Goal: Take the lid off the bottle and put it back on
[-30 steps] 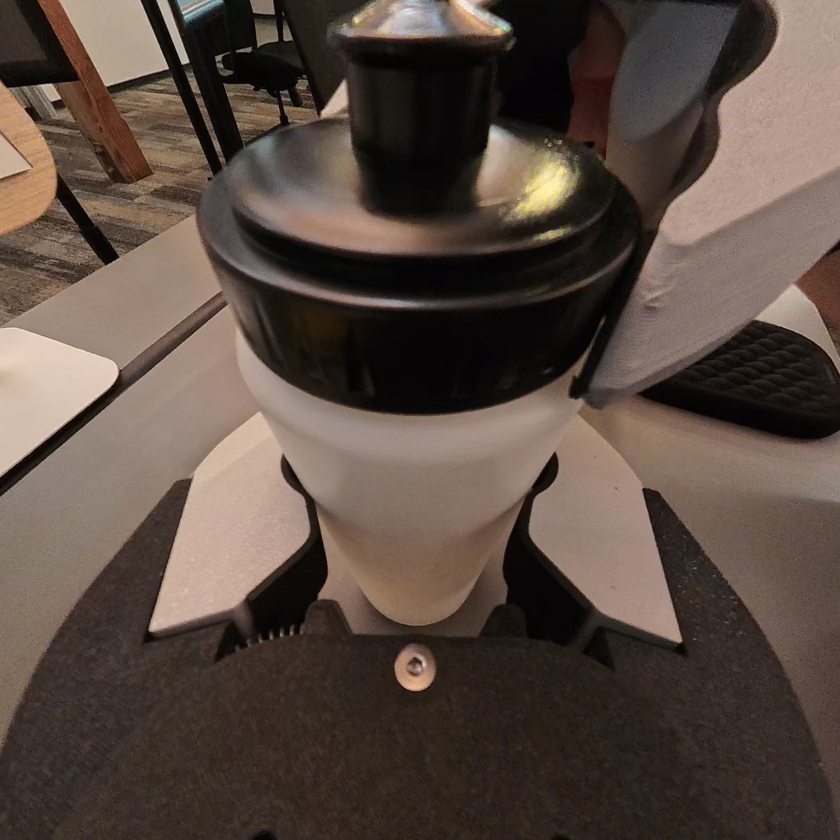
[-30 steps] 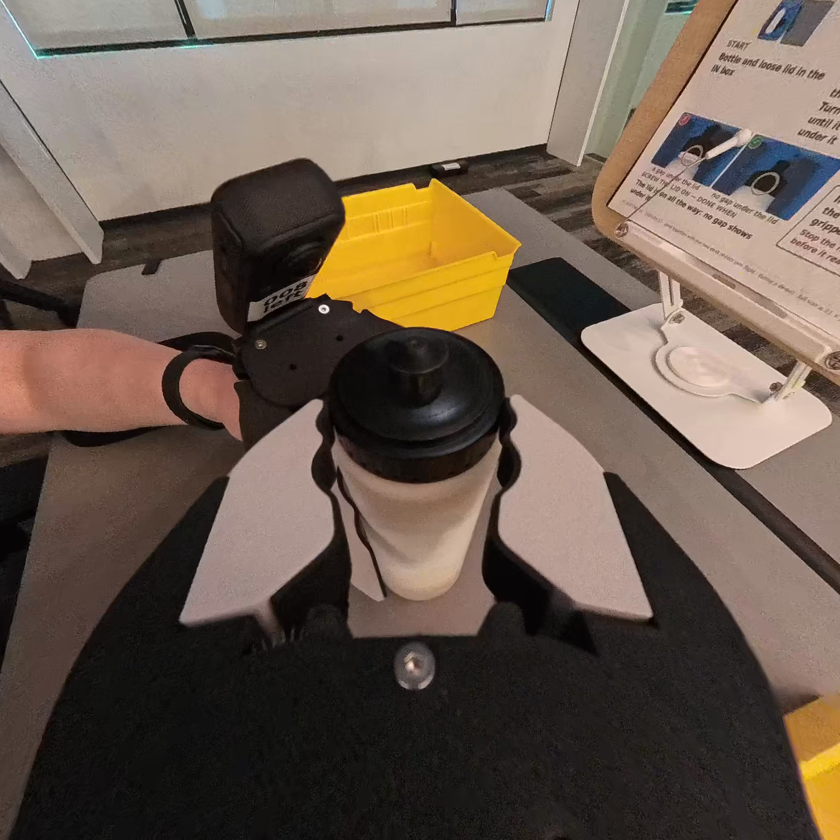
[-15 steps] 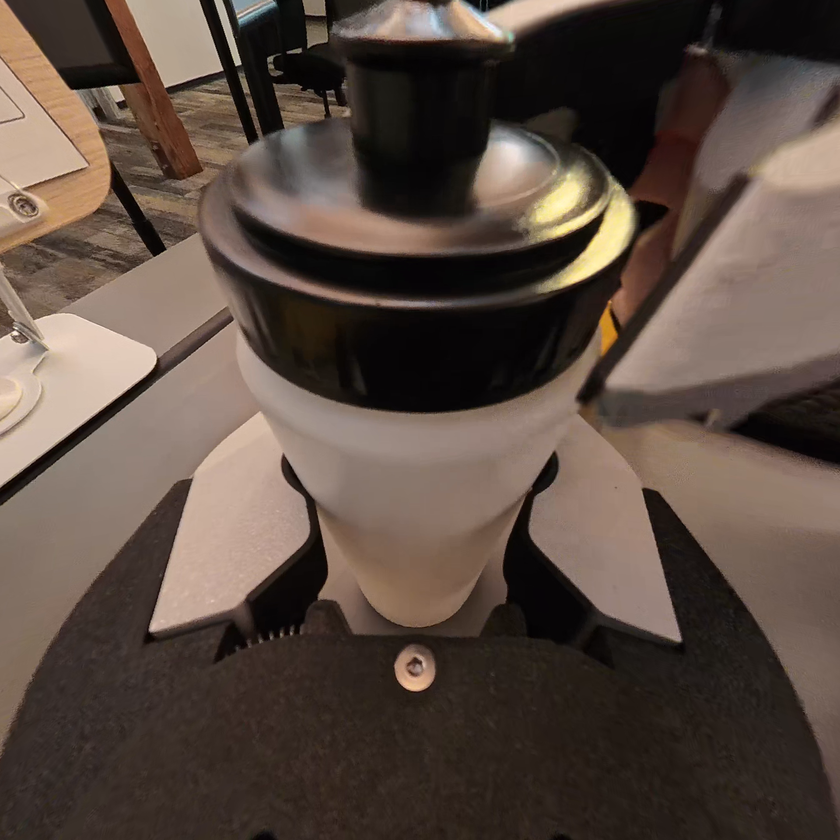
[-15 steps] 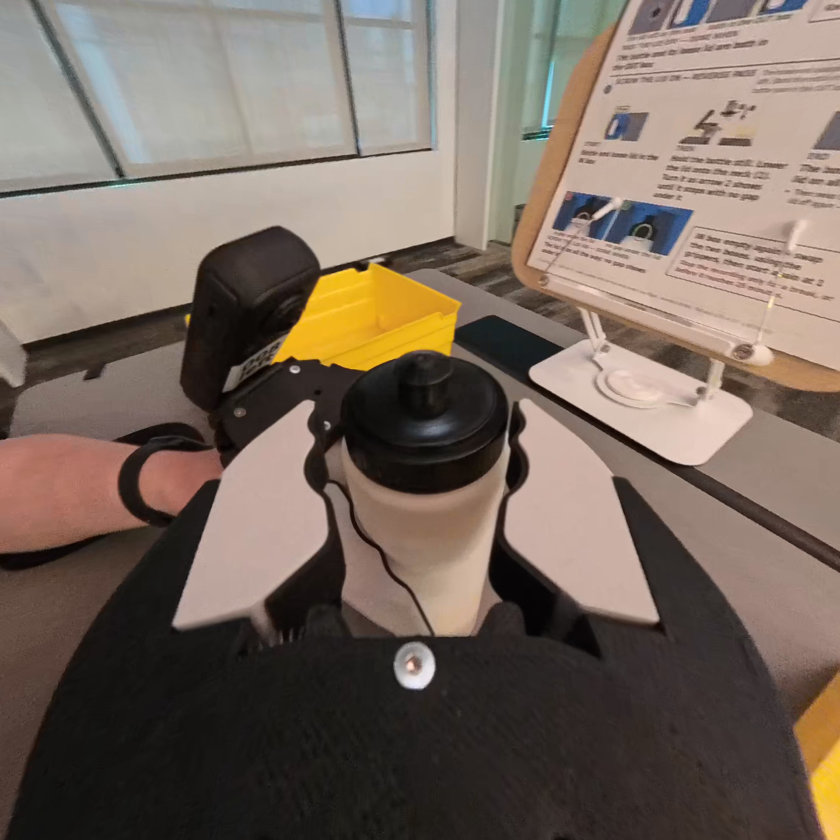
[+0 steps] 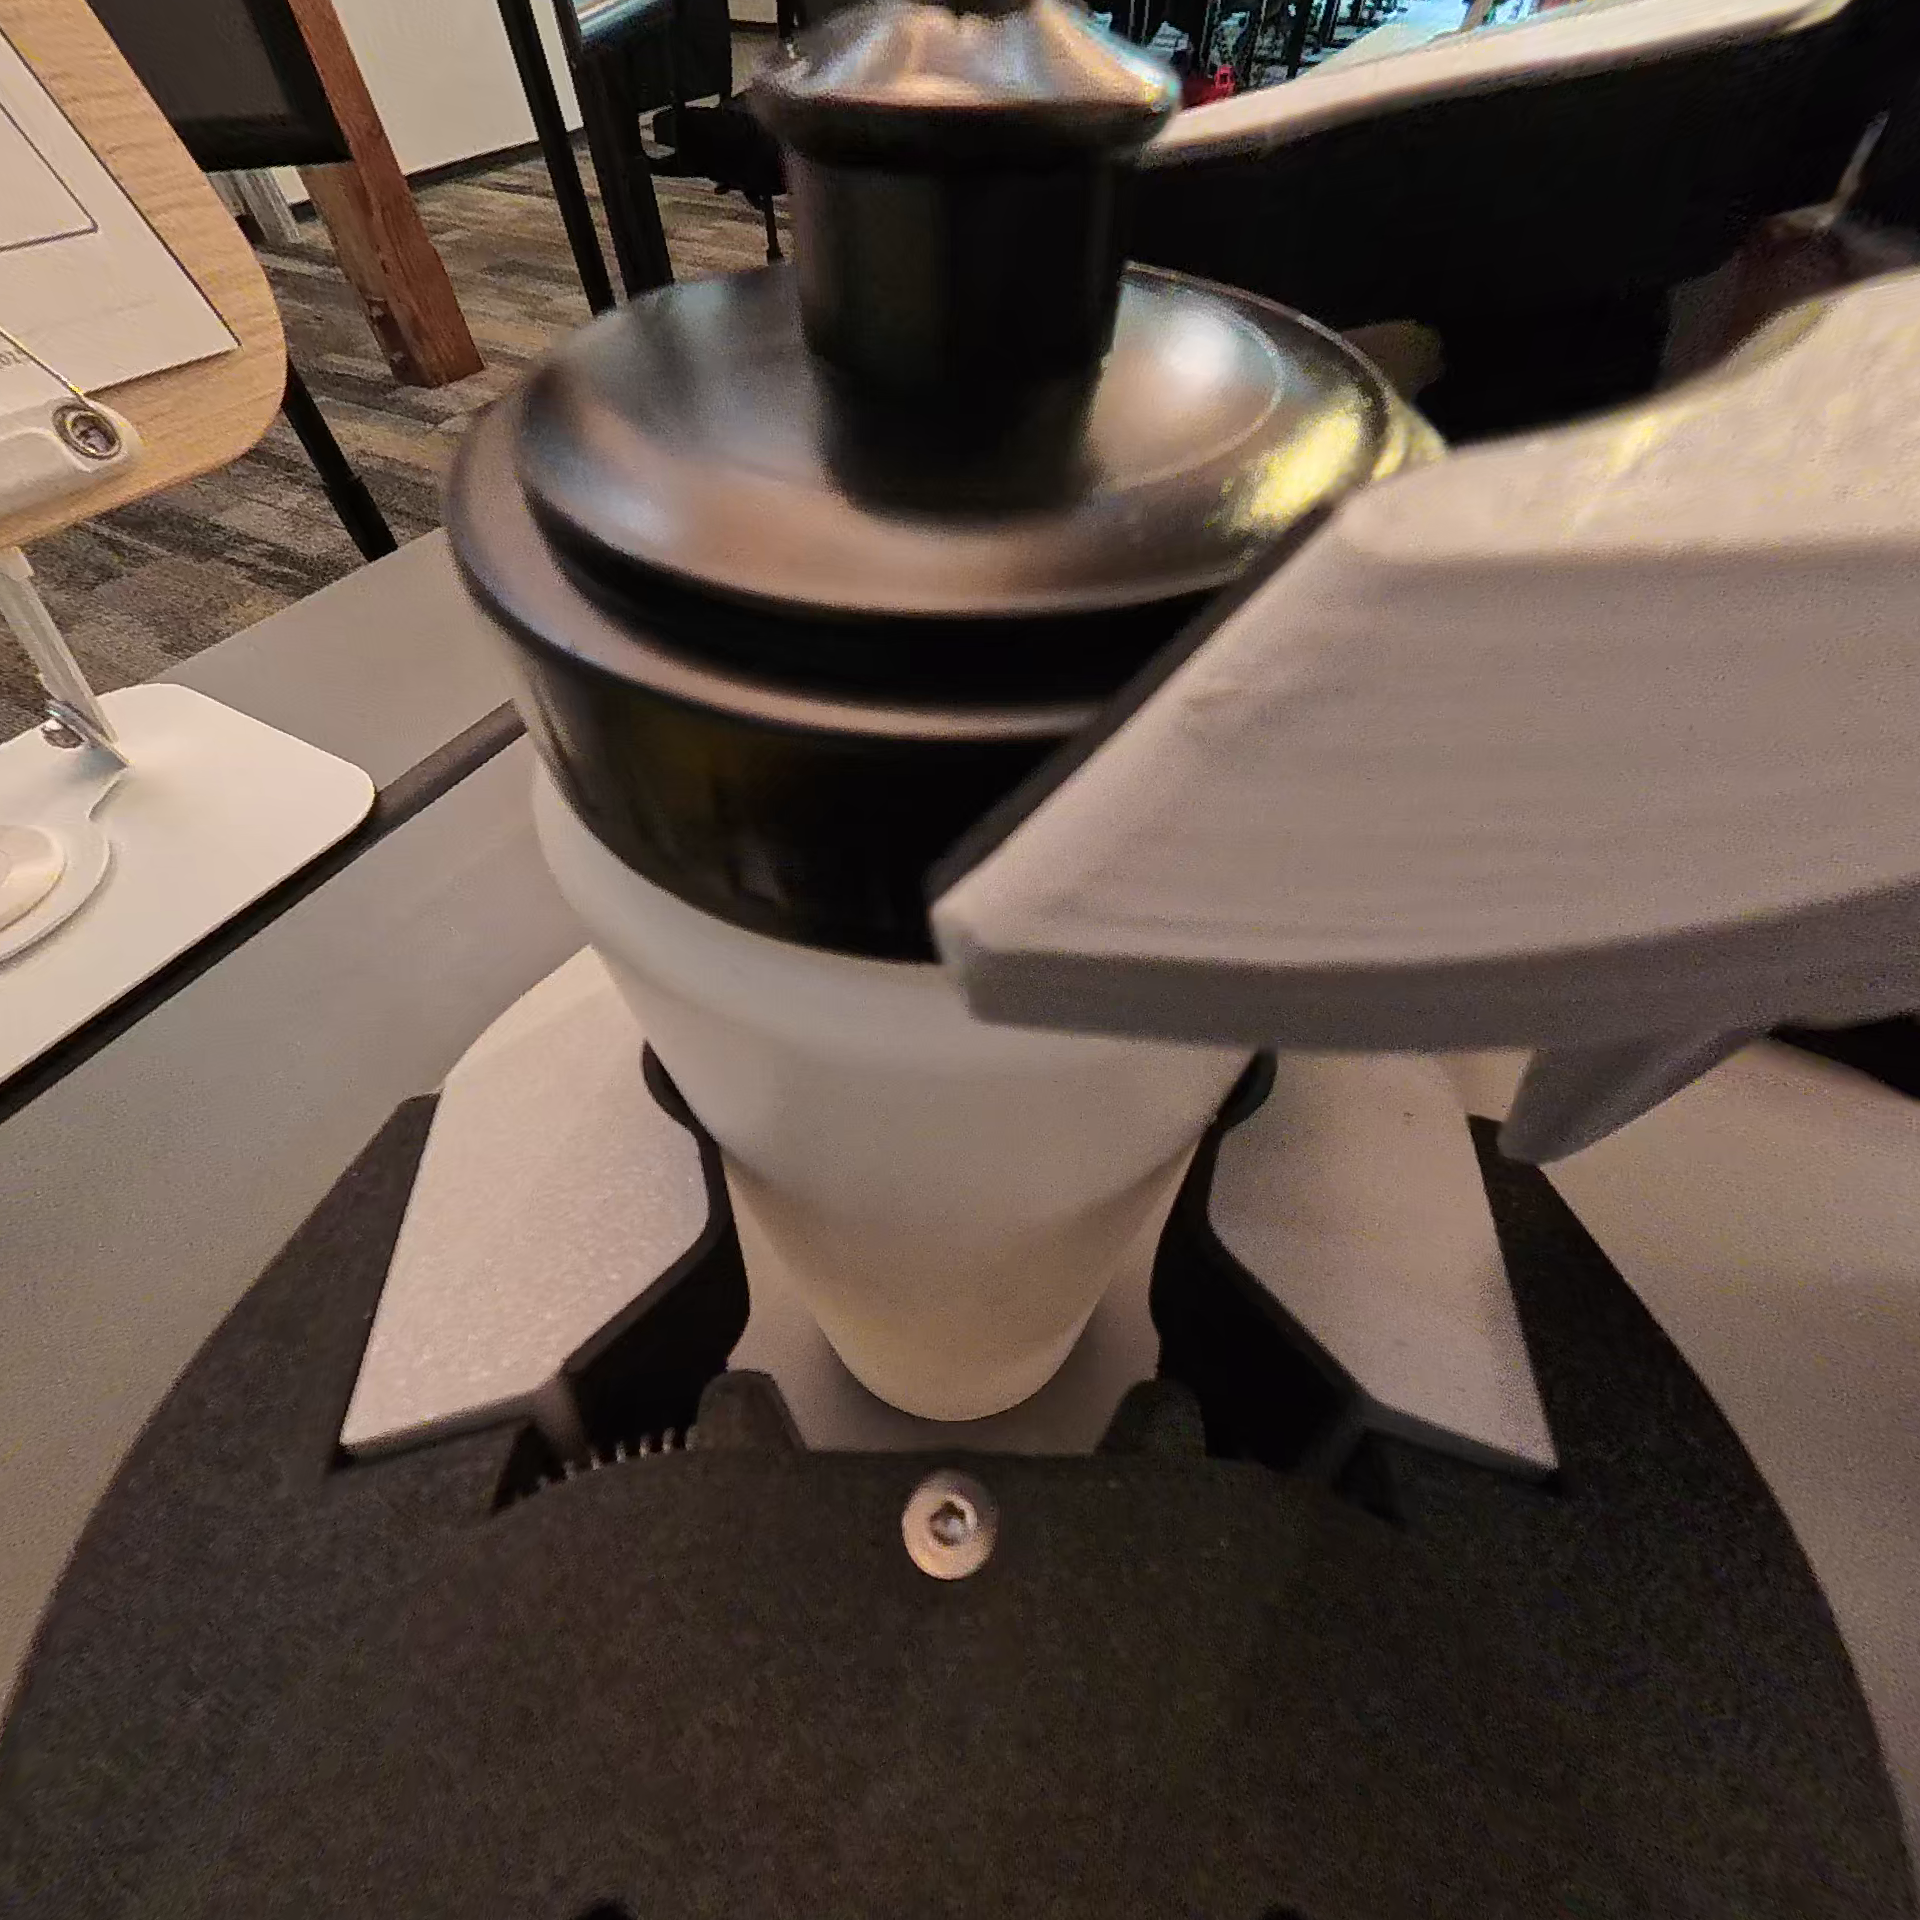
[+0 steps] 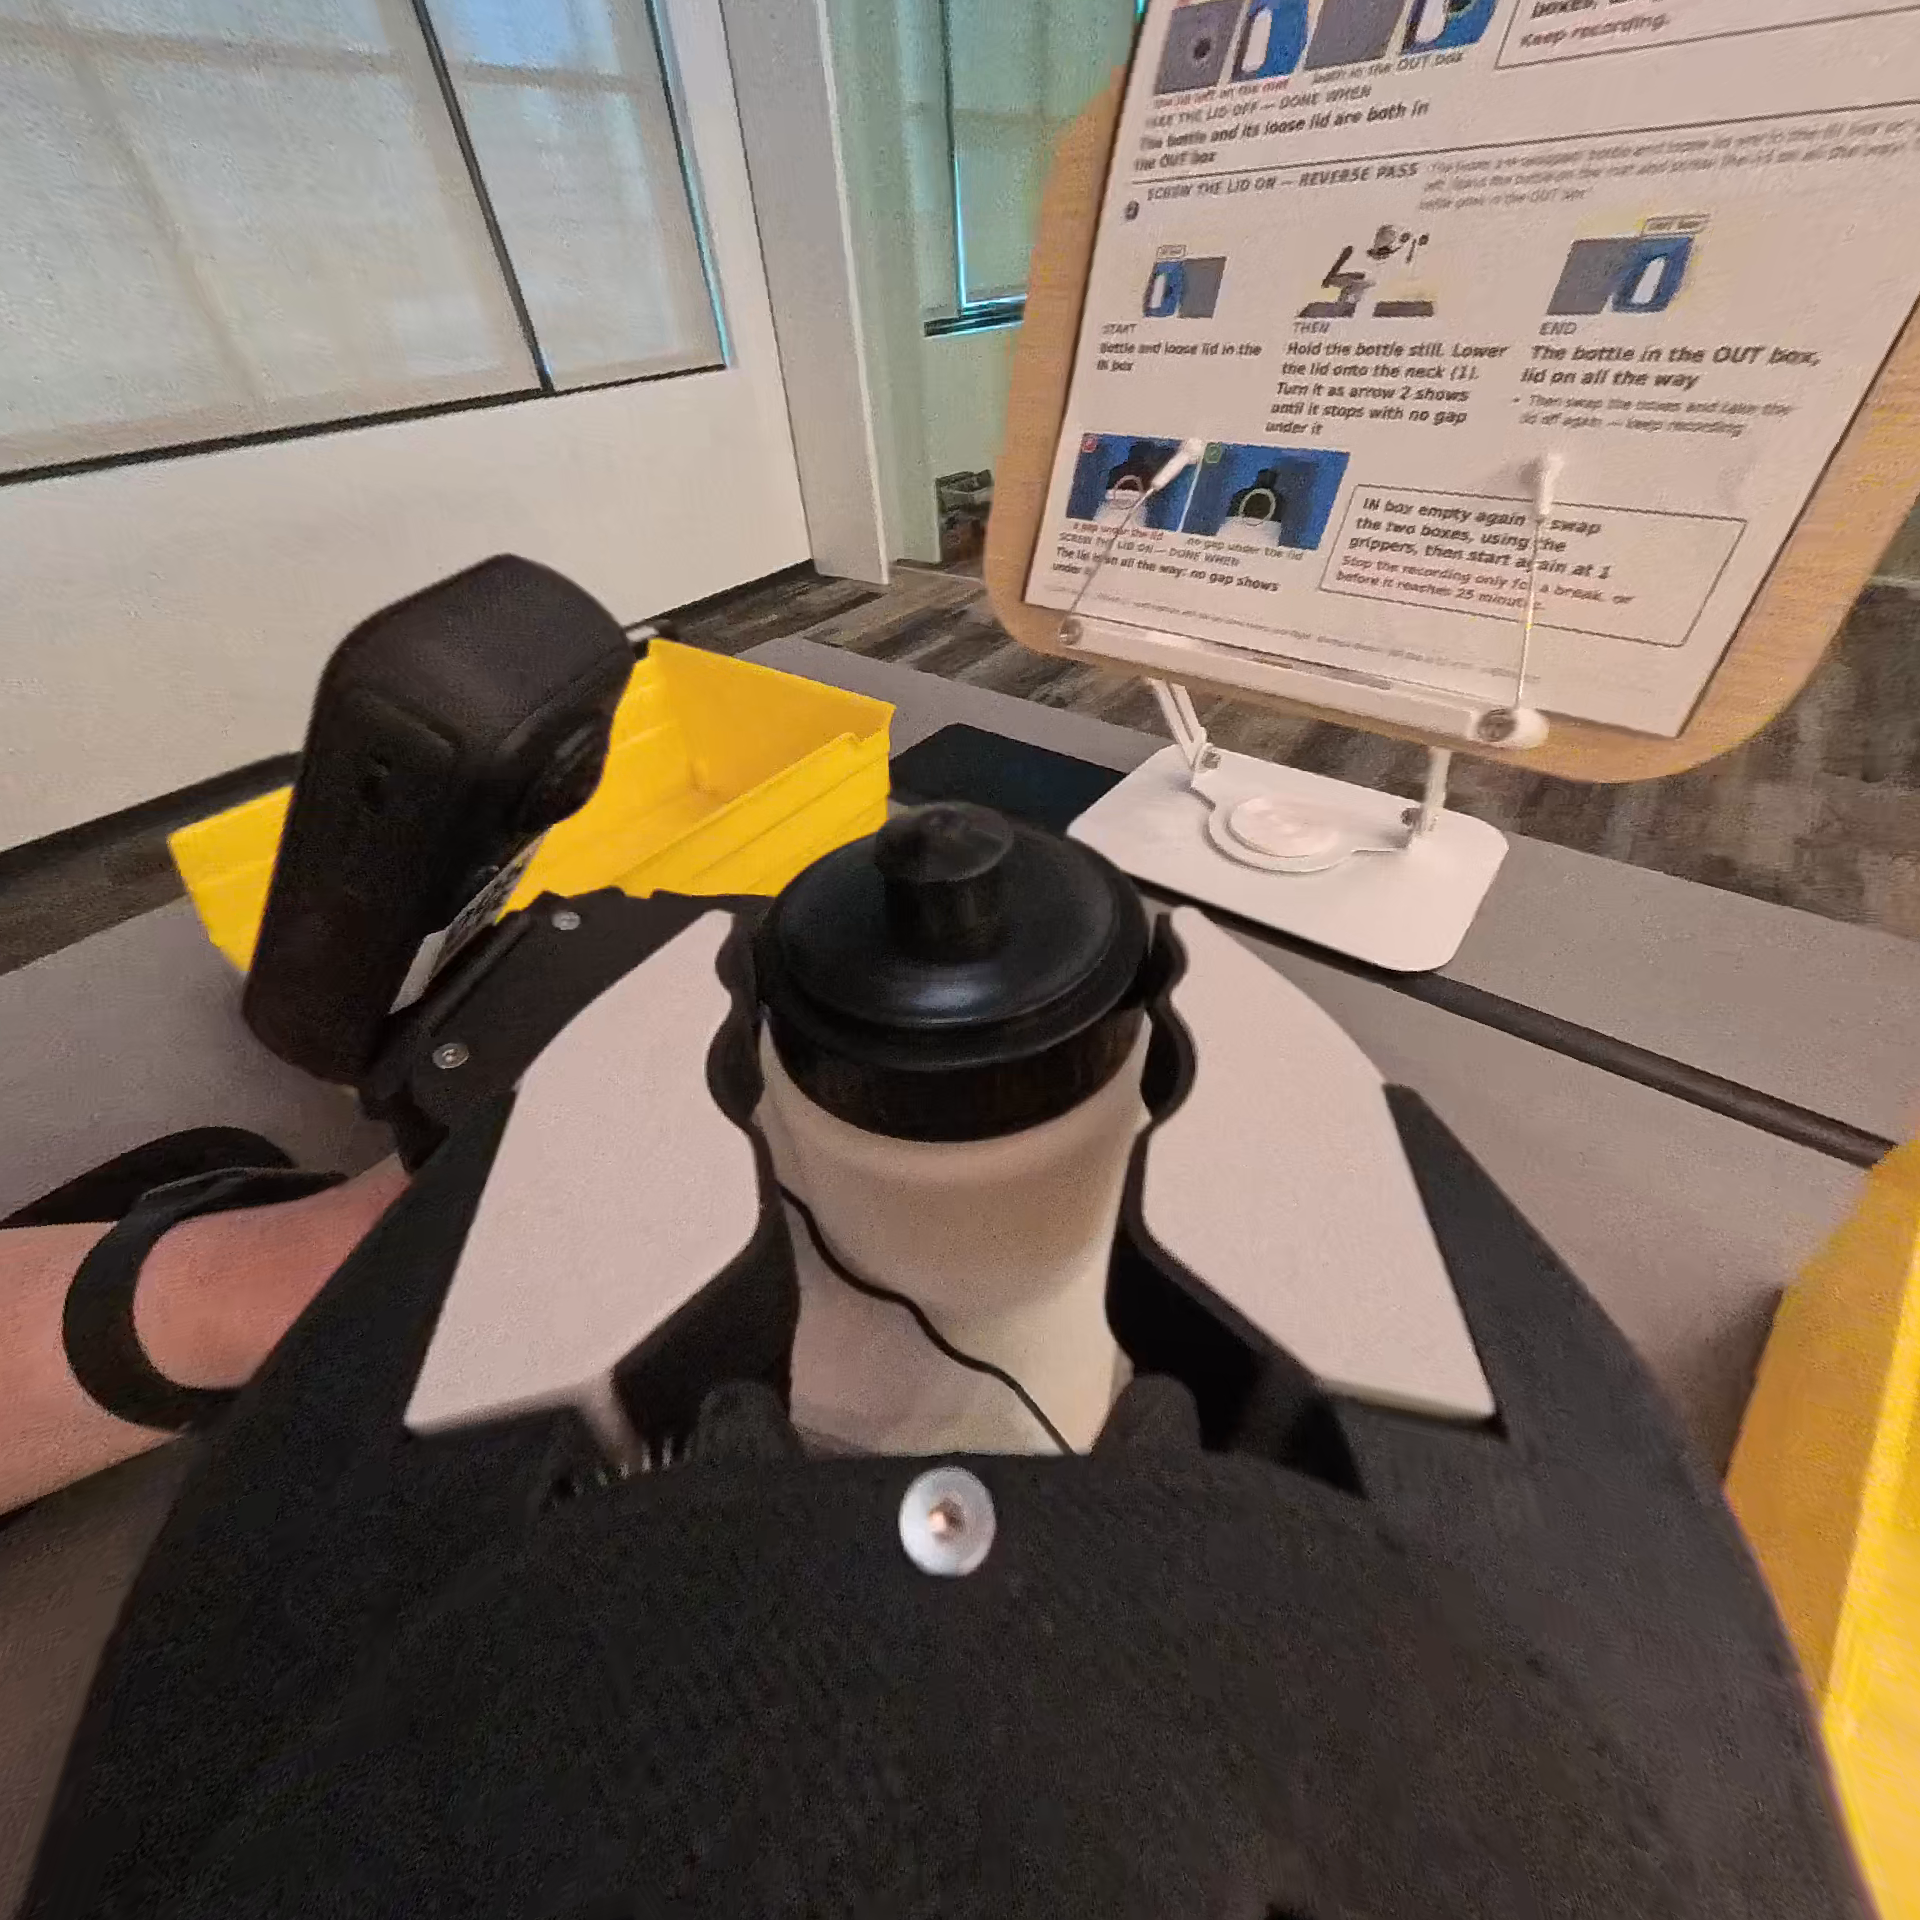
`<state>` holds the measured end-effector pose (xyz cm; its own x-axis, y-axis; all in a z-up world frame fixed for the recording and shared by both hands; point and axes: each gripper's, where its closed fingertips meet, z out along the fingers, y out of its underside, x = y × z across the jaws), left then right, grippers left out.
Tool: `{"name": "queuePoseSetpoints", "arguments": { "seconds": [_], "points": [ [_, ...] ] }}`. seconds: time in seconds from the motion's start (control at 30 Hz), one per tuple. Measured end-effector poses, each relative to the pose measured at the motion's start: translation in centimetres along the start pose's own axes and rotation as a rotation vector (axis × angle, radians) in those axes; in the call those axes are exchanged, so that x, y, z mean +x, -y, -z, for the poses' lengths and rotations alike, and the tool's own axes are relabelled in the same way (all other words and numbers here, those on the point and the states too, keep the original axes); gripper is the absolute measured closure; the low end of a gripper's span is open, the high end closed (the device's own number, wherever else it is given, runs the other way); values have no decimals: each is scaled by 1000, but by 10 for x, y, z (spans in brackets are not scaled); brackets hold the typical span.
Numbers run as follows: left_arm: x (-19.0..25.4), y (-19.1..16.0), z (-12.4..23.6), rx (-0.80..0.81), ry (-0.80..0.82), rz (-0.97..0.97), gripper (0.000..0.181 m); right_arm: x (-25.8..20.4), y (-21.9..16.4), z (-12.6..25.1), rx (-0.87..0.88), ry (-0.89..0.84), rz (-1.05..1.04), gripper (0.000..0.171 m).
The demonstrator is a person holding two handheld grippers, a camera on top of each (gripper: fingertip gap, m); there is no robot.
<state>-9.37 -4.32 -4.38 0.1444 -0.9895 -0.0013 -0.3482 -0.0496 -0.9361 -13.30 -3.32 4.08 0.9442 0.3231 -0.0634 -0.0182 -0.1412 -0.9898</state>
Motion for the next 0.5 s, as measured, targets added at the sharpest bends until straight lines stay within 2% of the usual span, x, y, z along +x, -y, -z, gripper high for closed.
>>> {"name": "queuePoseSetpoints", "arguments": {
  "seconds": [0.07, 0.2, 0.33, 0.4, 0.5],
  "points": [
    [0, 0, 0, 2, -6, 0, 82, 0, -1, 0, -17, 18, 41, 98],
    [5, 0, -1, 1, -60, -23, 82, -6, -6, 5, -89, 251, 161, 91],
    [8, 0, -1, 1, -74, -30, 82, -5, -5, 6, -116, 366, 183, 98],
    [7, 0, -1, 2, -62, -22, 82, -5, -4, 5, -117, 350, 163, 98],
    [4, 1, -2, 2, -13, 0, 82, -2, -3, 3, -90, 218, 136, 98]
  ]
}}
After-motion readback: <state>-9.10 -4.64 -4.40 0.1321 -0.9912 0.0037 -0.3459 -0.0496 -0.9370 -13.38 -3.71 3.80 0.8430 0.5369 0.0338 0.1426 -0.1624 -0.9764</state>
